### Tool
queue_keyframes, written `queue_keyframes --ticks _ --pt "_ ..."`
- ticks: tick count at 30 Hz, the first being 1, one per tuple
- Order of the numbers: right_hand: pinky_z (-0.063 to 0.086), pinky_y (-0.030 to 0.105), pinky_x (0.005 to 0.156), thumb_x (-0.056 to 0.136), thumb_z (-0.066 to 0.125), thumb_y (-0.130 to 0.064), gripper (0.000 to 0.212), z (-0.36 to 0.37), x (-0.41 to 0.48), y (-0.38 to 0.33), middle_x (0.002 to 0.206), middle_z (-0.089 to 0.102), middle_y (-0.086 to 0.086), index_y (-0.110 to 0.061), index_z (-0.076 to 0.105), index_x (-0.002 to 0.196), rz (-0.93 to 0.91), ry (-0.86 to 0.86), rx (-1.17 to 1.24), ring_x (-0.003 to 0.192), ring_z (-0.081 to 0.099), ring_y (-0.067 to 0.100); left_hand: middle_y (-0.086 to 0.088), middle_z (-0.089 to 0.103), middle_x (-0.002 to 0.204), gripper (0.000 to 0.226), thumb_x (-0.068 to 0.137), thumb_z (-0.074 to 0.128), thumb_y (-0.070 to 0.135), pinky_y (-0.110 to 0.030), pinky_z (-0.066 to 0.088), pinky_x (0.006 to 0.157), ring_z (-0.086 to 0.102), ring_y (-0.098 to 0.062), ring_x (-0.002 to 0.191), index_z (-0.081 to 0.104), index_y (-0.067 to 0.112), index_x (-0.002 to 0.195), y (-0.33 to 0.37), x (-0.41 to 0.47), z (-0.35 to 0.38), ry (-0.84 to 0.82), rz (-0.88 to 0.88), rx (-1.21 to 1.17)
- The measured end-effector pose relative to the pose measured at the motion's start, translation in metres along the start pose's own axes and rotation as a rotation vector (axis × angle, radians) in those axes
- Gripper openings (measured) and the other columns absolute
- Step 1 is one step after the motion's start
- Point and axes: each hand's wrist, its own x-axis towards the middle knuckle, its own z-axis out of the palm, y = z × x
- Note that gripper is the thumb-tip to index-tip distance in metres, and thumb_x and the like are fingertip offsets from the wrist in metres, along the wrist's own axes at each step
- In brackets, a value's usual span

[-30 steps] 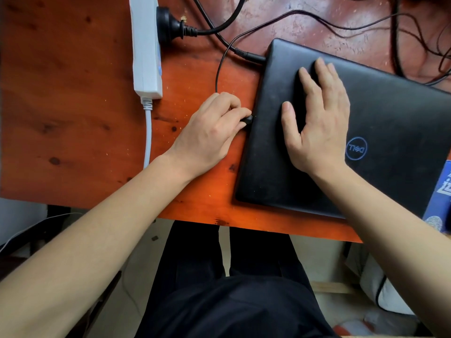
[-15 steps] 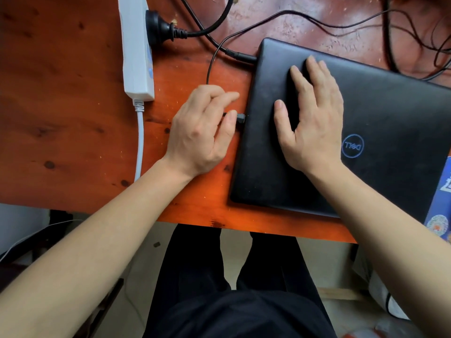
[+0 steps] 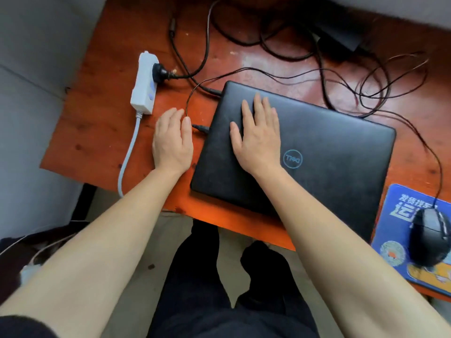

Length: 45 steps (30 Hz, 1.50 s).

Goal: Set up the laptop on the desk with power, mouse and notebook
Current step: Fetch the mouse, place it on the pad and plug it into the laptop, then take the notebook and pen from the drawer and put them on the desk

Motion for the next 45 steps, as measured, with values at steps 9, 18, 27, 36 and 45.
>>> queue_keyframes --ticks 9,18,27,36,45 --pt "0.021 0.049 0.120 0.101 0.028 -0.057 0.066 -0.080 -0.052 0.053 0.165 0.016 0.015 -0.018 0.028 0.155 -0.144 -0.381 -0.153 0.151 0.012 0.034 -0.011 0.031 0.160 0.062 0.102 0.023 0.053 -0.054 0.021 0.119 0.026 -0.028 0.147 0.037 0.018 0.151 0.068 -0.094 -0.076 -0.093 -0.165 0.272" --pt "0.021 0.056 0.118 0.094 0.032 -0.071 0.078 -0.226 -0.021 -0.084 0.165 0.020 0.015 -0.024 0.029 0.156 -0.446 0.002 -0.043 0.151 0.017 0.037 -0.015 0.020 0.163 0.071 0.096 0.017 0.064 -0.066 0.018 0.114 0.021 -0.036 0.148 0.028 0.024 0.154 0.099 -0.116 -0.273 0.265 -0.304 0.462" --pt "0.014 0.054 0.122 0.092 0.024 -0.074 0.083 -0.251 -0.154 -0.341 0.167 0.007 0.014 -0.028 0.010 0.160 -0.899 0.092 0.133 0.153 0.006 0.034 -0.014 0.009 0.165 0.072 0.097 0.008 0.064 -0.063 0.013 0.117 0.012 -0.035 0.151 0.017 0.025 0.156 0.022 -0.322 -0.477 0.652 -0.557 0.589" --pt "0.007 0.051 0.123 0.091 0.019 -0.079 0.085 -0.208 -0.483 -0.606 0.168 -0.002 0.010 -0.031 0.001 0.159 -1.451 0.003 0.235 0.154 -0.001 0.030 -0.016 0.008 0.165 0.072 0.098 0.010 0.061 -0.063 0.014 0.117 0.011 -0.036 0.151 0.017 0.021 0.157 -0.081 -0.712 -0.630 0.819 -0.991 0.848" --pt "0.004 0.050 0.124 0.091 0.012 -0.080 0.085 -0.152 -0.804 -0.762 0.167 -0.008 0.009 -0.031 -0.005 0.159 -1.822 -0.156 0.274 0.154 -0.005 0.028 -0.020 0.021 0.161 0.071 0.099 0.015 0.061 -0.066 0.021 0.113 0.021 -0.039 0.148 0.027 0.018 0.154 -0.138 -1.022 -0.661 0.878 -1.411 0.885"
